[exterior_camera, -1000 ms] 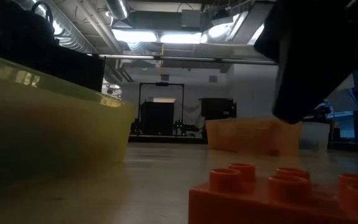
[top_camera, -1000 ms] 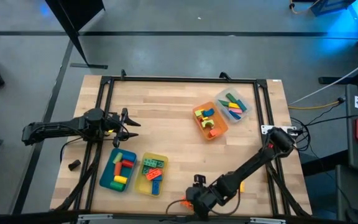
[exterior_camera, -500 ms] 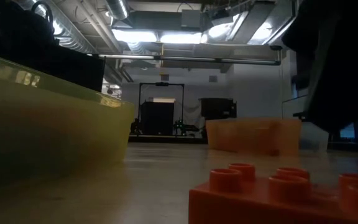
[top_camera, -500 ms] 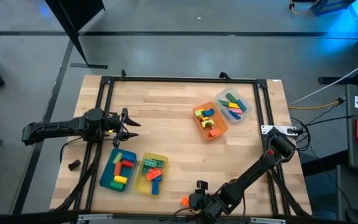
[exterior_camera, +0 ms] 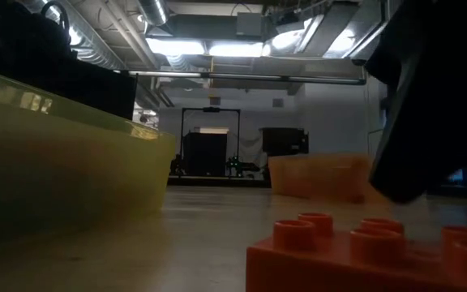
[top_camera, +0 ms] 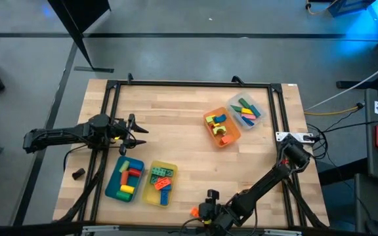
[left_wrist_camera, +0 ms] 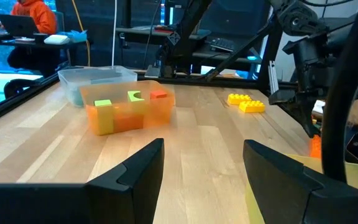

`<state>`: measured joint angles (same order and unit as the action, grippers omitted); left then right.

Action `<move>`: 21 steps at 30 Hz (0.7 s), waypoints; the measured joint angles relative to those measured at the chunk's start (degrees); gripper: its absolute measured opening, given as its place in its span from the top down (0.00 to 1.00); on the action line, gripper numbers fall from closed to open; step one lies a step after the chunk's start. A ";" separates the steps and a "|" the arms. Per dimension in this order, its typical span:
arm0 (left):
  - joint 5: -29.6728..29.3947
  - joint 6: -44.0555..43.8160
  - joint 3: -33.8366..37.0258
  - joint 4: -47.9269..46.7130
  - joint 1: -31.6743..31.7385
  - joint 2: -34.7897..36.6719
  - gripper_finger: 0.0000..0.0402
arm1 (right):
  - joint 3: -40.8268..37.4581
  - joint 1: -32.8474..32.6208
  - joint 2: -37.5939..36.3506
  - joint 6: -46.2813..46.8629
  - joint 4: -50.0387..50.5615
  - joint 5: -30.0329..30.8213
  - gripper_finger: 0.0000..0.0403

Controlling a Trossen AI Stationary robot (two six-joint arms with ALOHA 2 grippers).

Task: Sort blocks by size
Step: Put the orange rectangle game piece into the yellow bin

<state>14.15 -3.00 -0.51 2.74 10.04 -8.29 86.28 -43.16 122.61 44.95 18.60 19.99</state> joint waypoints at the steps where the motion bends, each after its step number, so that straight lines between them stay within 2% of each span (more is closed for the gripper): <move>1: 0.02 0.02 0.00 0.00 0.02 0.00 0.49 | 0.00 0.00 0.29 0.02 -0.64 -0.07 0.48; 10: 0.00 0.02 -0.02 0.00 0.02 0.00 0.49 | 0.09 0.02 2.05 -0.09 -2.75 -0.61 0.48; 21: 0.00 0.02 -0.02 0.00 0.02 0.02 0.49 | 0.02 0.07 2.25 -0.20 0.59 3.27 0.48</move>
<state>14.16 -2.98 -0.54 2.74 10.06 -8.27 86.30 -43.09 124.86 44.75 19.19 23.26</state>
